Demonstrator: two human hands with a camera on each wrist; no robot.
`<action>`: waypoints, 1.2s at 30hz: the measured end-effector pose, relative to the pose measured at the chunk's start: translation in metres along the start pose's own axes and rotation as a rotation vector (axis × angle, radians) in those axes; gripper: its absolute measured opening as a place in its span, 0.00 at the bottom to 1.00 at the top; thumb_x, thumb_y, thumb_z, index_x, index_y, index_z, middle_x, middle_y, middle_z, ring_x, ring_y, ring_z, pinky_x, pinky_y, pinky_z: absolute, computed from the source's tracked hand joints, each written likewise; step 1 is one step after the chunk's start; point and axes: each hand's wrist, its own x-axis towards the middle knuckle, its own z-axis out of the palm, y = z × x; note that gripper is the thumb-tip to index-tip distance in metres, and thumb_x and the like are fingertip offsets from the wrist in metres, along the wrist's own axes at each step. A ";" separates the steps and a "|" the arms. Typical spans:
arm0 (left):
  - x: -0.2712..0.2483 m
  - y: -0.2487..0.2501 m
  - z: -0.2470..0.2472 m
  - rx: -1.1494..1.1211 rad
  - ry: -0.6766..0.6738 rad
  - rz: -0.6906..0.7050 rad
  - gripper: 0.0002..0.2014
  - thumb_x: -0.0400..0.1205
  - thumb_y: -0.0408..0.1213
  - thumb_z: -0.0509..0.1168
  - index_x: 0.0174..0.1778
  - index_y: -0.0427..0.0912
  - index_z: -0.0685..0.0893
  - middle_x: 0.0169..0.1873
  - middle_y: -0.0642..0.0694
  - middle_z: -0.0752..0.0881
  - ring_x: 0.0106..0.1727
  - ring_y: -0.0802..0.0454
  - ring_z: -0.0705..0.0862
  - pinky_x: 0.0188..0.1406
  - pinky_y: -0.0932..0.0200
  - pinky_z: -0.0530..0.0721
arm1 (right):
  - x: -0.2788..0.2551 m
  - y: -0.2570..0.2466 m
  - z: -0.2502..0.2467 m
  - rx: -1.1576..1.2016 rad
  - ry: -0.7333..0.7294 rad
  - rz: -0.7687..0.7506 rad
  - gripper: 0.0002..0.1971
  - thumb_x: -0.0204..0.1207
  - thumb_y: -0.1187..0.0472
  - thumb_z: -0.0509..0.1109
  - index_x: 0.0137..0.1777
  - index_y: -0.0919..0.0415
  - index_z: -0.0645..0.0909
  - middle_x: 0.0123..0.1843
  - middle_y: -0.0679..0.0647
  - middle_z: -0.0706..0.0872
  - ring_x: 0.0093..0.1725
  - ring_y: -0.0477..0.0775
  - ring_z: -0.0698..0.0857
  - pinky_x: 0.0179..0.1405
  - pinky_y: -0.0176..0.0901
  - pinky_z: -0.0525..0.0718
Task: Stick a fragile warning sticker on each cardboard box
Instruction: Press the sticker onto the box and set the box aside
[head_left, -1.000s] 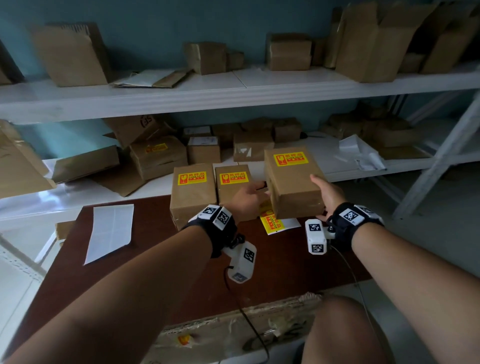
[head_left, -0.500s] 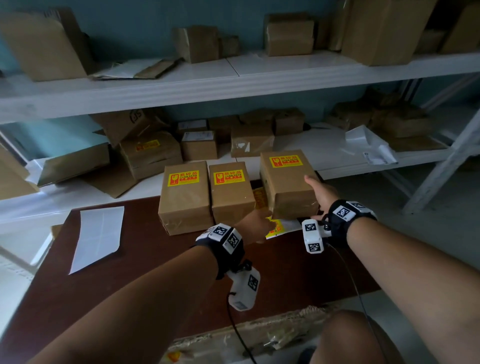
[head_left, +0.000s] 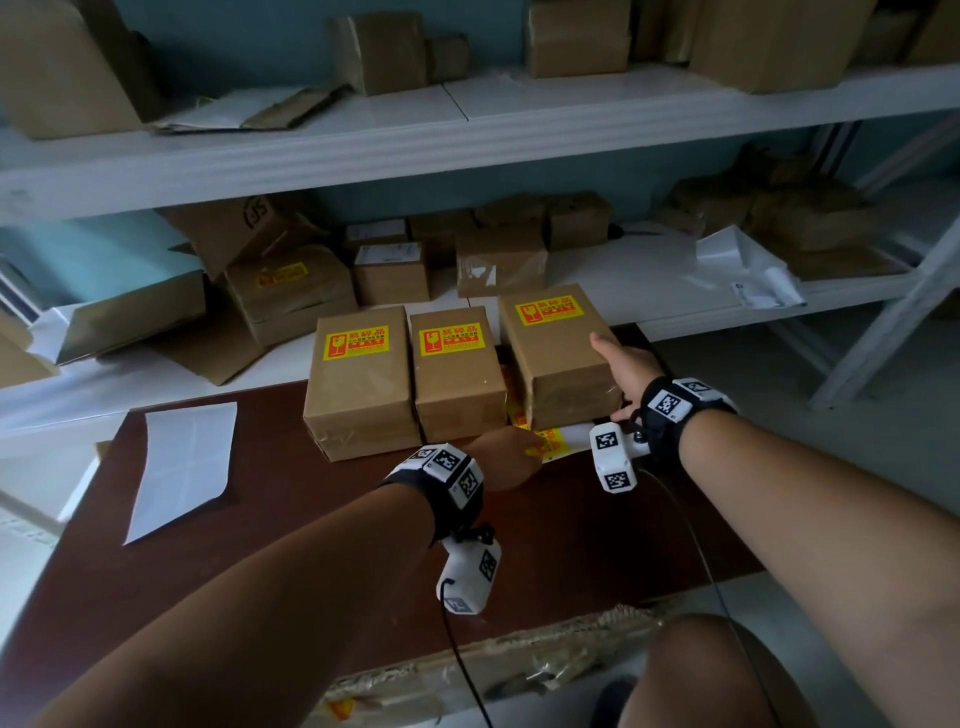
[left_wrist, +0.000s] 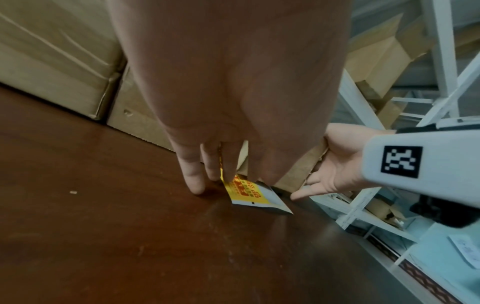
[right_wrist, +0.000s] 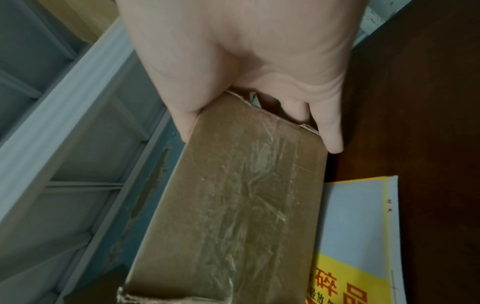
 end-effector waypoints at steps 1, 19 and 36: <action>0.000 -0.001 0.001 0.024 -0.009 0.000 0.21 0.88 0.40 0.60 0.79 0.46 0.75 0.75 0.42 0.78 0.72 0.44 0.79 0.61 0.62 0.74 | 0.001 0.000 0.001 -0.018 -0.002 -0.016 0.35 0.77 0.34 0.68 0.76 0.58 0.75 0.67 0.60 0.81 0.56 0.61 0.77 0.69 0.69 0.80; -0.001 -0.002 0.009 0.474 -0.053 0.095 0.29 0.85 0.48 0.64 0.83 0.47 0.67 0.76 0.38 0.70 0.76 0.37 0.73 0.71 0.41 0.78 | 0.017 0.004 0.013 -0.200 -0.108 -0.063 0.45 0.66 0.27 0.70 0.80 0.50 0.71 0.75 0.50 0.79 0.71 0.60 0.79 0.64 0.63 0.82; -0.041 -0.036 0.010 0.687 -0.126 0.057 0.29 0.85 0.52 0.60 0.83 0.54 0.65 0.82 0.46 0.61 0.79 0.37 0.64 0.70 0.33 0.76 | 0.002 -0.005 0.020 -0.476 0.067 -0.246 0.18 0.76 0.42 0.74 0.57 0.54 0.86 0.50 0.54 0.89 0.44 0.56 0.86 0.41 0.44 0.81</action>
